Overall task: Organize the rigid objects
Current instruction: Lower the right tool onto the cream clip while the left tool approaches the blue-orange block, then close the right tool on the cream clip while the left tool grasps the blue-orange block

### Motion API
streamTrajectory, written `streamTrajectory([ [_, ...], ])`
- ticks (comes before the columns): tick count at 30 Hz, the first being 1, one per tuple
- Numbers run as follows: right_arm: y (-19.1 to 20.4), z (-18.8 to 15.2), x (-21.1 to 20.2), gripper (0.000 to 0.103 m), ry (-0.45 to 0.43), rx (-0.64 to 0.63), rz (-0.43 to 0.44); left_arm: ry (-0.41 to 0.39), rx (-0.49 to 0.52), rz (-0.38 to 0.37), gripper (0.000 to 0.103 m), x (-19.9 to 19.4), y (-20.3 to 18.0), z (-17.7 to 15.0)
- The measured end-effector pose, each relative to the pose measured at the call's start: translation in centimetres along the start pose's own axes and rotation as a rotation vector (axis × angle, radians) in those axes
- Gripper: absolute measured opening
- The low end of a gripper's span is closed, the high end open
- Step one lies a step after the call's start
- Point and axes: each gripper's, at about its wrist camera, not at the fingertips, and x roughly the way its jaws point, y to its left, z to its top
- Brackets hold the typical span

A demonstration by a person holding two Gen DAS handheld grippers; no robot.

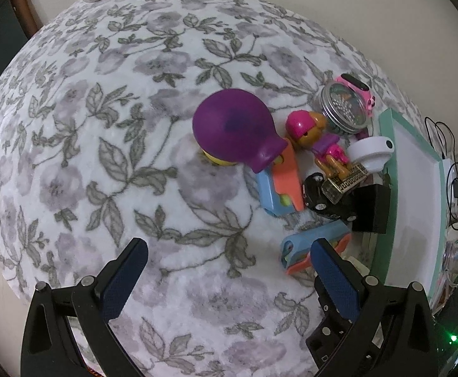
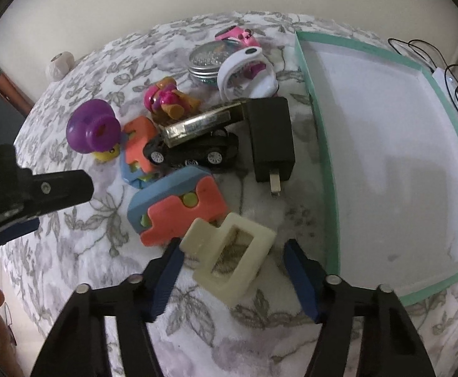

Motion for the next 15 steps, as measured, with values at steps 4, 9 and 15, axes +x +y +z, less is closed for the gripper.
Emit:
streamTrajectory([
  [4,-0.8,-0.2,-0.4,0.055,0.01,0.01,0.009,0.01,-0.001,-0.012,0.103,0.4,-0.3,-0.1],
  [9,-2.0,-0.4,-0.7,0.055,0.023,0.033,0.031,0.013,0.02,-0.023,0.103,0.7,-1.1,-0.3],
  [15,-2.3,-0.4,-1.0,0.055,0.032,0.045,0.067,0.014,0.063,-0.051,0.103,1.5,-3.3,-0.8],
])
